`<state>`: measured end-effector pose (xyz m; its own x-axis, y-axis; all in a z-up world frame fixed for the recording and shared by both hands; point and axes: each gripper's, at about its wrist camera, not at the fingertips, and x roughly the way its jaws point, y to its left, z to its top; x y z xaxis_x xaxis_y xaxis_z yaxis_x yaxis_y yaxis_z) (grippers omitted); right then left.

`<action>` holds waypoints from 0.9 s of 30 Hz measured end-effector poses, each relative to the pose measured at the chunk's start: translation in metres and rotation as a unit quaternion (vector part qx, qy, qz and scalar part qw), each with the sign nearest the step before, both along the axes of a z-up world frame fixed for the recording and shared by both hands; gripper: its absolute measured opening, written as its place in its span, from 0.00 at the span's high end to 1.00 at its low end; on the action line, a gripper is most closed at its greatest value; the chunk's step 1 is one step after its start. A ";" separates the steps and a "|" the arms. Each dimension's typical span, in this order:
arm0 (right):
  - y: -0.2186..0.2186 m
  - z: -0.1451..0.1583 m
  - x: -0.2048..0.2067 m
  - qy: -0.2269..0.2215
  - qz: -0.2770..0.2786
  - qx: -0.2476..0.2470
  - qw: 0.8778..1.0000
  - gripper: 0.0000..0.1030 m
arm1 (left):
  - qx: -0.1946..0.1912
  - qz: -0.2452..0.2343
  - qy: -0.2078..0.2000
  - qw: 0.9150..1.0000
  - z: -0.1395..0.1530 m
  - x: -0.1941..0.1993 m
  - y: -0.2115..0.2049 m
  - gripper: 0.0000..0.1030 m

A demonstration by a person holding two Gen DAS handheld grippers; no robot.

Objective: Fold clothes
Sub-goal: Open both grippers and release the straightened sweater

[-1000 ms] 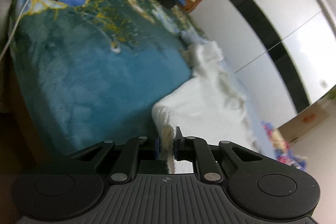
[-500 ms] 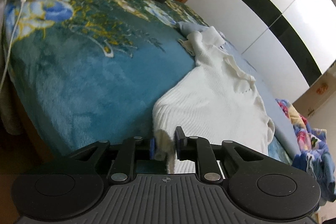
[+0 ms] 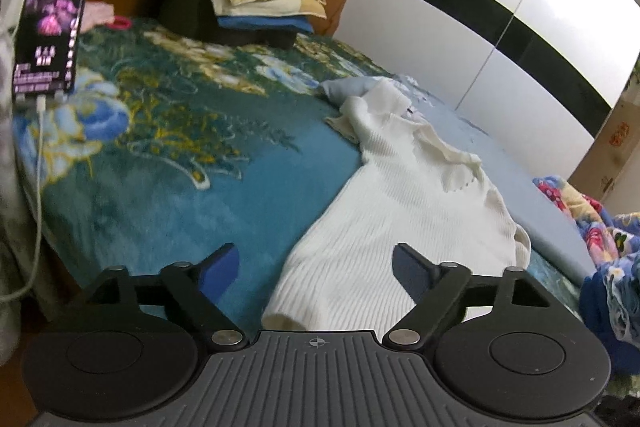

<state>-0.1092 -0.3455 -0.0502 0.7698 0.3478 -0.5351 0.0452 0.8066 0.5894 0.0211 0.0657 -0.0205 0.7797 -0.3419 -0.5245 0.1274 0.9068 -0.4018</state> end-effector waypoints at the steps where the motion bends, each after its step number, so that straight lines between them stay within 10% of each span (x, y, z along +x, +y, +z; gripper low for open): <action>1: -0.001 0.001 0.001 0.002 -0.003 -0.006 1.000 0.29 | 0.006 -0.004 -0.002 1.000 0.001 0.001 -0.002 0.17; 12: -0.018 0.011 0.017 -0.018 -0.023 -0.053 0.998 0.01 | 0.063 -0.016 -0.025 0.998 0.014 0.009 -0.022 0.00; 27: -0.088 0.011 0.094 -0.008 -0.129 -0.105 0.986 0.01 | 0.067 -0.076 -0.041 0.994 0.025 0.057 -0.092 0.00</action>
<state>-0.0150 -0.4333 -0.0392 0.8267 0.0214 -0.5622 0.2576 0.8740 0.4120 0.0777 -0.0261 0.0042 0.7670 -0.3904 -0.5092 0.2942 0.9192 -0.2616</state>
